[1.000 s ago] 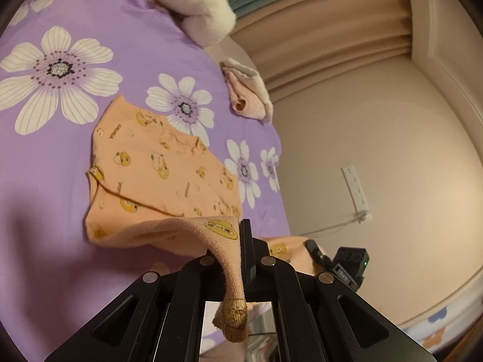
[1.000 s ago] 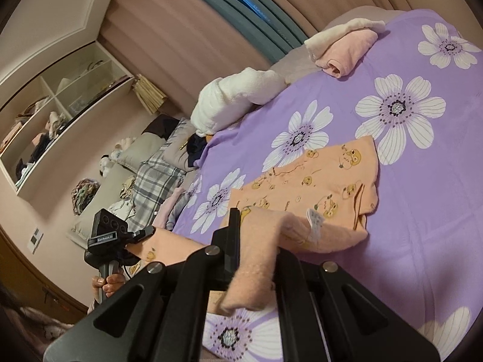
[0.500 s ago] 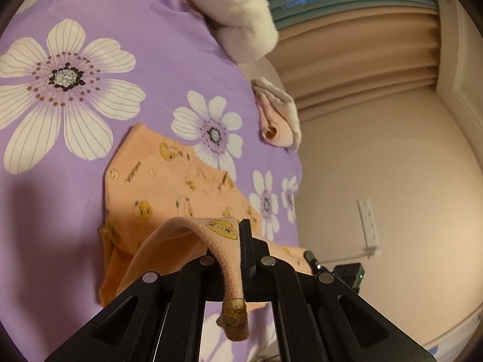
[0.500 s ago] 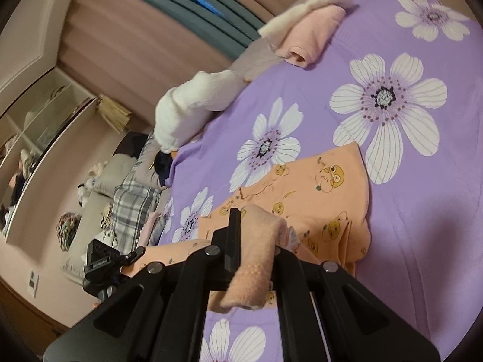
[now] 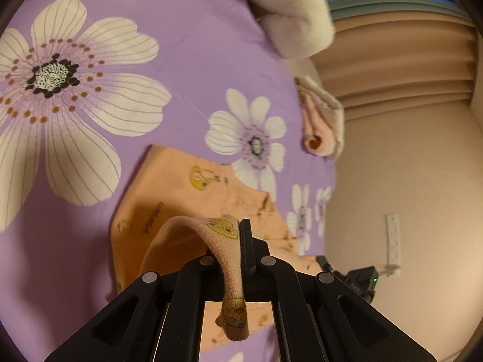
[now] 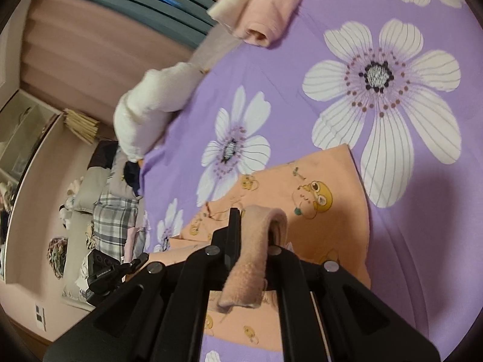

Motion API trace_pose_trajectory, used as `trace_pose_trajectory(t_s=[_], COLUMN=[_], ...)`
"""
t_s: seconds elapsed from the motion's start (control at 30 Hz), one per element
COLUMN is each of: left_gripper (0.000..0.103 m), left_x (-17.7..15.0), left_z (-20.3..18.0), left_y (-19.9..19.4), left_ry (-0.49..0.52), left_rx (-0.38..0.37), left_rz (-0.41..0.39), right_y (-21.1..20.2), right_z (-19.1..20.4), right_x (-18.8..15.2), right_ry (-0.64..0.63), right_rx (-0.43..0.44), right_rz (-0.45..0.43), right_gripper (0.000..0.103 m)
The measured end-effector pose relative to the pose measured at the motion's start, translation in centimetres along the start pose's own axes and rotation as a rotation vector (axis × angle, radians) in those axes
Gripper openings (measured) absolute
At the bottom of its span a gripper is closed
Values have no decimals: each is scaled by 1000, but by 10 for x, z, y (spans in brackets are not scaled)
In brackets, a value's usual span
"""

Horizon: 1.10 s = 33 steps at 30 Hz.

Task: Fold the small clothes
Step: 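Lower the folded edge onto the shirt and open the left tool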

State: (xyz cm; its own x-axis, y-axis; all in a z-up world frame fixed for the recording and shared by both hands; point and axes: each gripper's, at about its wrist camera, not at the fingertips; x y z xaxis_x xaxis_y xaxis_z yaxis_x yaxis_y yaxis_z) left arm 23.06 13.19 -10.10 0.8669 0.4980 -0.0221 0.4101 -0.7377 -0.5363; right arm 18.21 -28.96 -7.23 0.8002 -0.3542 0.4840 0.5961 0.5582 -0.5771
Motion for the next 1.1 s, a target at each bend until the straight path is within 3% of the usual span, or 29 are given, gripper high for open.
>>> trace_pose_trajectory(t_s=[0.2, 0.33, 0.43, 0.47, 0.5, 0.53, 0.6, 0.63, 0.73, 0.83, 0.9, 0.97, 1.1], left_gripper=[0, 0, 2, 8, 27, 54, 74, 75, 75, 75, 75, 75, 75], left_x=[17, 30, 40, 42, 45, 47, 50, 53, 62, 69, 74, 75, 57], left_z=[23, 43, 53, 55, 58, 61, 67, 70, 70, 63, 60, 54, 47], left_y=[21, 32, 37, 38, 37, 33, 24, 20, 12, -1, -12, -18, -36], left_ry=[-123, -289, -392, -419, -450, -484, -546, -569, -563, -522, -505, -463, -318], left_rx=[37, -14, -55, -74, -100, -129, -203, -230, -234, -235, -233, -208, -88], left_rz=[34, 89, 113, 119, 111, 80, 27, 11, -12, -84, -111, -116, -104], right_y=[32, 45, 50, 51, 52, 53, 55, 55, 50, 35, 26, 16, -7], right_z=[-24, -44, -59, -64, -67, -71, -78, -81, -86, -83, -79, -74, -54], right_x=[11, 16, 21, 24, 26, 28, 32, 34, 38, 50, 53, 54, 47], right_ry=[85, 197, 296, 335, 365, 397, 434, 450, 496, 441, 407, 362, 179], right_rx=[-59, -72, -30, -2, 16, 34, 52, 53, 86, 106, 103, 89, 40], right_rz=[108, 162, 175, 170, 165, 163, 156, 158, 124, -2, -40, -51, -40], right_gripper=[7, 10, 28, 39, 45, 46, 48, 49, 50, 56, 57, 57, 57])
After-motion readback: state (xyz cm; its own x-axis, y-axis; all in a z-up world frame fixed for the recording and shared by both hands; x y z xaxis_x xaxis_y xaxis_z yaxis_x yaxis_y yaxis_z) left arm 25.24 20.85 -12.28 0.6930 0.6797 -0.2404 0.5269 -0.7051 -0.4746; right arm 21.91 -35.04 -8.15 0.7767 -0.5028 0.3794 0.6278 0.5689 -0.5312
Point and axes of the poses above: each gripper's, at about its wrist camera, not at the fingertips, and y roughly the way its jaws point, z to its left, x to its top, and after that the axes turned 11 degrees about -y, right-handed
